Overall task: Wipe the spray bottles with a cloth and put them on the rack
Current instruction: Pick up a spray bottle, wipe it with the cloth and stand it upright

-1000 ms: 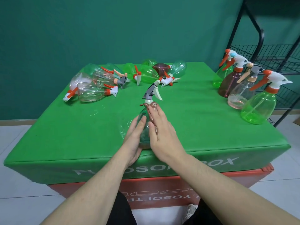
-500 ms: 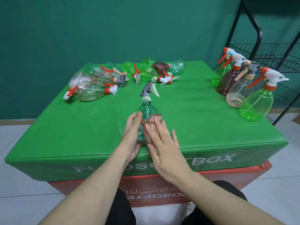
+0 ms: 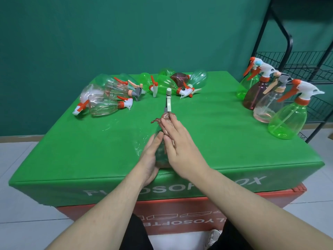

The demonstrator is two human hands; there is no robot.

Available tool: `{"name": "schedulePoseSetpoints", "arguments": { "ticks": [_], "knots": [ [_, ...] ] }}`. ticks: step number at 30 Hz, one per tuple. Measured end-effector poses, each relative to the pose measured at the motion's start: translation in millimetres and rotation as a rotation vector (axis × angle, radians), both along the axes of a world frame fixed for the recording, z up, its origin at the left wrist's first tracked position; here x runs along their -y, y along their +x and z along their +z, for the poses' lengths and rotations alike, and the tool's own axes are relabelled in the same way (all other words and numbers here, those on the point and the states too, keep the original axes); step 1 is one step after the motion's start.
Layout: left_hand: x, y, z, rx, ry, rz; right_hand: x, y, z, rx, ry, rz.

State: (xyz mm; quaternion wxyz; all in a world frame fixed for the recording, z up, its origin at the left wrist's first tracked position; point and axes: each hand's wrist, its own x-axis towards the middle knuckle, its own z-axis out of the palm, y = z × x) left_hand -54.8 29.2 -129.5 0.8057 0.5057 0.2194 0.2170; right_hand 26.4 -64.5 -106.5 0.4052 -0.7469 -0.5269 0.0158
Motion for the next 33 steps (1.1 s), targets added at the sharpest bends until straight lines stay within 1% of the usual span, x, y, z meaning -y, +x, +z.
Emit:
{"name": "schedulePoseSetpoints", "arguments": {
  "ticks": [4, 6, 11, 14, 17, 21, 28, 33],
  "knots": [
    [0, -2, 1, 0.034, -0.052, 0.009, -8, 1, 12, -0.19, 0.001, -0.026],
    [0, -2, 1, 0.043, -0.065, 0.01, -8, 1, 12, -0.24, -0.004, -0.039],
    [-3, 0, -1, 0.098, -0.112, 0.039, 0, -5, -5, -0.132, 0.027, -0.001],
    [-4, 0, -1, 0.112, -0.112, 0.076, 10, -13, -17, -0.041, -0.013, 0.001],
    [-5, -1, -1, 0.143, -0.164, 0.1, 19, -22, -27, 0.017, -0.082, 0.002],
    [-5, -2, 0, 0.192, -0.226, 0.125, 26, -26, -35, 0.07, -0.083, 0.002],
    [-5, -4, 0, 0.098, -0.186, 0.065, 26, -14, -26, 0.164, -0.111, -0.008],
    [-3, -1, -1, 0.06, -0.138, -0.012, 14, -8, -12, 0.128, -0.106, -0.014]
  ]
}}
